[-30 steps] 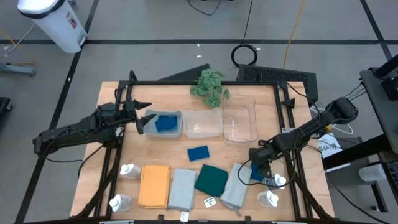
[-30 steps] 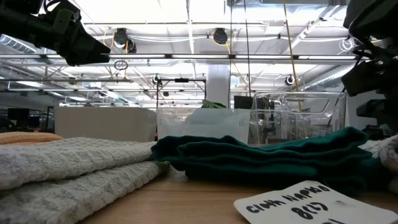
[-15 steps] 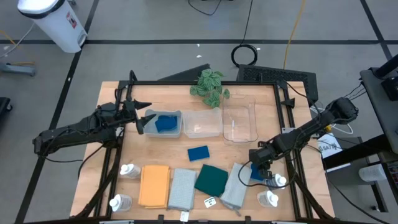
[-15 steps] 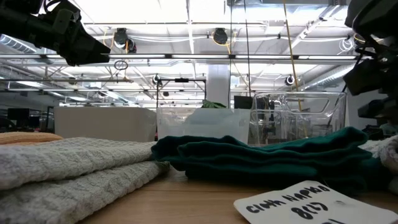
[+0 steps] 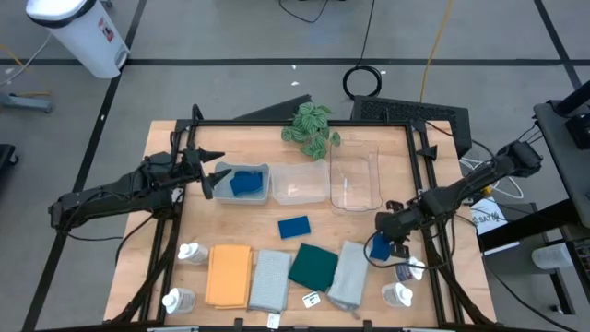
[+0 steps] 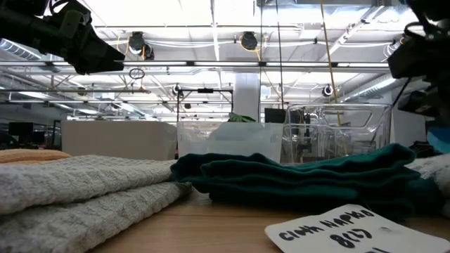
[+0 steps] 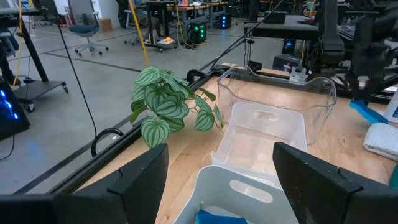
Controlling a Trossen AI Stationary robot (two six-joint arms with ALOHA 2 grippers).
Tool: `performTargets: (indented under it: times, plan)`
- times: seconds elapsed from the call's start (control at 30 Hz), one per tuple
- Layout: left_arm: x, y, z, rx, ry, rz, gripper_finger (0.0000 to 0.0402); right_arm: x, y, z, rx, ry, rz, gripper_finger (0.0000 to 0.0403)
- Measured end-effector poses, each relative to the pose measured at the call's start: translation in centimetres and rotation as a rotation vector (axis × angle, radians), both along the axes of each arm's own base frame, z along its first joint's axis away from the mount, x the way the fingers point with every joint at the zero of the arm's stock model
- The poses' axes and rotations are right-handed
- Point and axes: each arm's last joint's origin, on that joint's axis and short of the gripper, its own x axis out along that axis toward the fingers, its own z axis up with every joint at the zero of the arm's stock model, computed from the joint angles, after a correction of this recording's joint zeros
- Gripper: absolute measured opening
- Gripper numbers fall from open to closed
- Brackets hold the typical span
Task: Pick & Place Kitchen Items
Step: Put the blue sponge into the gray bin
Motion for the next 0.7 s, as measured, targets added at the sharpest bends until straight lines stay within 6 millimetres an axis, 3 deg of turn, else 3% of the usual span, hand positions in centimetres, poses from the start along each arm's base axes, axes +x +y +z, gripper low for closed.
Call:
performTargets:
  times: [0.3,0.7]
  plan:
    - [0.0,0.0,0.0,0.000,0.000,0.000,0.0294,-0.9,-0.5,1.8,0.036,-0.130,-0.012,0.0009]
    - [0.0,0.0,0.0,0.000,0.000,0.000,0.0294,-1.8,-0.9,2.6,0.075,-0.169,-0.023,0.0009]
